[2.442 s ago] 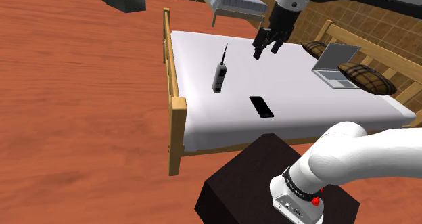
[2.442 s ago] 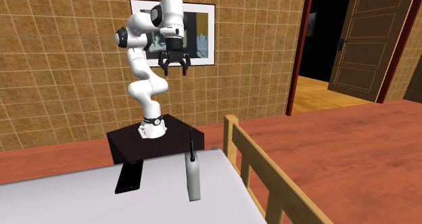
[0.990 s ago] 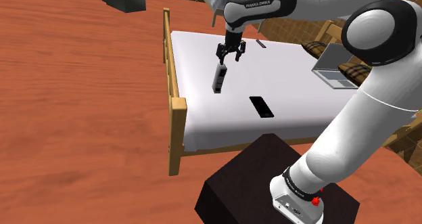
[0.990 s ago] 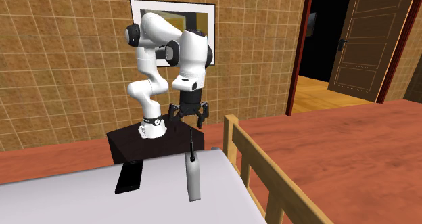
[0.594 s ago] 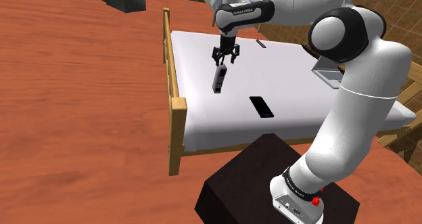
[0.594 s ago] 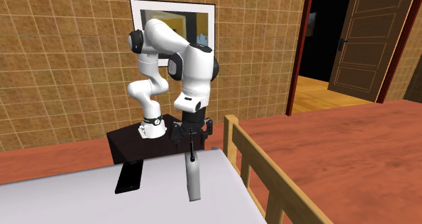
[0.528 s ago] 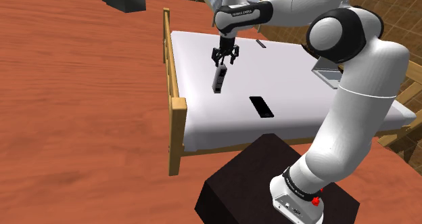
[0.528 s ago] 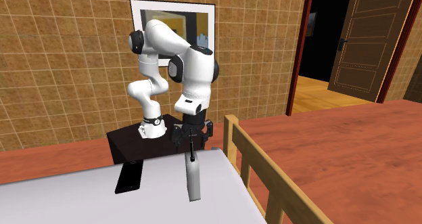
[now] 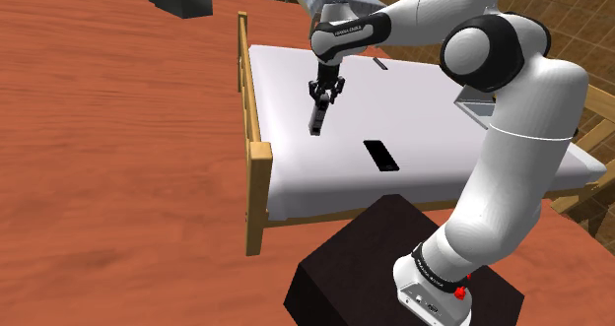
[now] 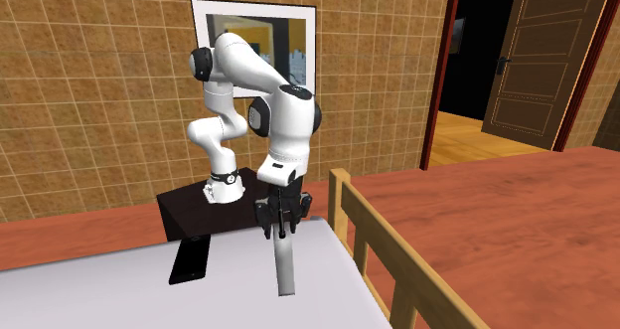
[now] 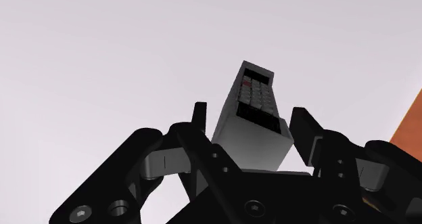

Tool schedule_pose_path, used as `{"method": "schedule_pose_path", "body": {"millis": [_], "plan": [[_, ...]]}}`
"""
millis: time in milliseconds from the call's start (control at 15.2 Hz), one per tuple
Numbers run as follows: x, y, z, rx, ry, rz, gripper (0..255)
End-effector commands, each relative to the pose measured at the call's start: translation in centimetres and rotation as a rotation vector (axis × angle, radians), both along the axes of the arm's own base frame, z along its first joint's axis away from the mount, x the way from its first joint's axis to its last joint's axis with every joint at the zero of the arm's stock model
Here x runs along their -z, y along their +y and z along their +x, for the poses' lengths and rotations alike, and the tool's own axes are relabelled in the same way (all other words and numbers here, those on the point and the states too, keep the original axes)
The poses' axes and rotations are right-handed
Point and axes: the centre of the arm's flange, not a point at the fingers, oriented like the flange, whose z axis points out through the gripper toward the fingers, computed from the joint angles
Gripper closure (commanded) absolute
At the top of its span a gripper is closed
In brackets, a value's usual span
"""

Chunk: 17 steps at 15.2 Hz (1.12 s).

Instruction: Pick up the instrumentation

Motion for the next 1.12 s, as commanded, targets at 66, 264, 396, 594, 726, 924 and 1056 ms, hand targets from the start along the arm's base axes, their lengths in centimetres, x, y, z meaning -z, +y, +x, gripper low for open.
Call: {"method": "schedule_pose_path", "body": {"millis": [66,264,396,594,726,924,1056], "plan": [[0.1,0.0,0.0,0.000,0.000,0.000,255],[0.1,0.0,0.0,0.000,0.000,0.000,255],[0.1,0.0,0.0,0.000,0.000,0.000,255],[-0.5,0.0,0.0,0.000,0.000,0.000,255],[-1.5,0.0,0.0,0.000,0.000,0.000,255],[-3.1,0.0,0.0,0.000,0.000,0.000,255],[-4.1,0.0,0.0,0.000,0.000,0.000,255]]}}
